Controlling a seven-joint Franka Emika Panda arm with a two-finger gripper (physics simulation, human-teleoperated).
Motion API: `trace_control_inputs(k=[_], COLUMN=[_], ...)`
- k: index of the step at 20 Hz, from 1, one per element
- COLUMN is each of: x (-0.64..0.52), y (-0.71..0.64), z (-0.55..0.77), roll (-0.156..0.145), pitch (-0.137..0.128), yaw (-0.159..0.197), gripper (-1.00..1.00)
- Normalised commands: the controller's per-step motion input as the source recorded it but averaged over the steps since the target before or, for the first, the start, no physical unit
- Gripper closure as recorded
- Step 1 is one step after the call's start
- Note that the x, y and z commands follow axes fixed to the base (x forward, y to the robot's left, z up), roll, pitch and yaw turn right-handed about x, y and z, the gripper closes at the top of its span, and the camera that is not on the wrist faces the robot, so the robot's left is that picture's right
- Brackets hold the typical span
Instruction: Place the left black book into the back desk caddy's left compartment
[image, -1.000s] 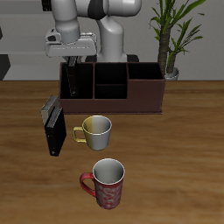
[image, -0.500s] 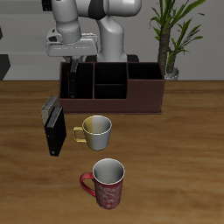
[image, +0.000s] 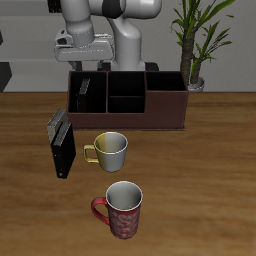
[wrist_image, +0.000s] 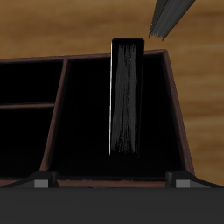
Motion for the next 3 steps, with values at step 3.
trace_control_inputs(k=[3], x=[-0.06], y=[0.04], z=[0.31], roll=[0.004], pitch=[-0.039], yaw=[0.009], gripper=[-1.00])
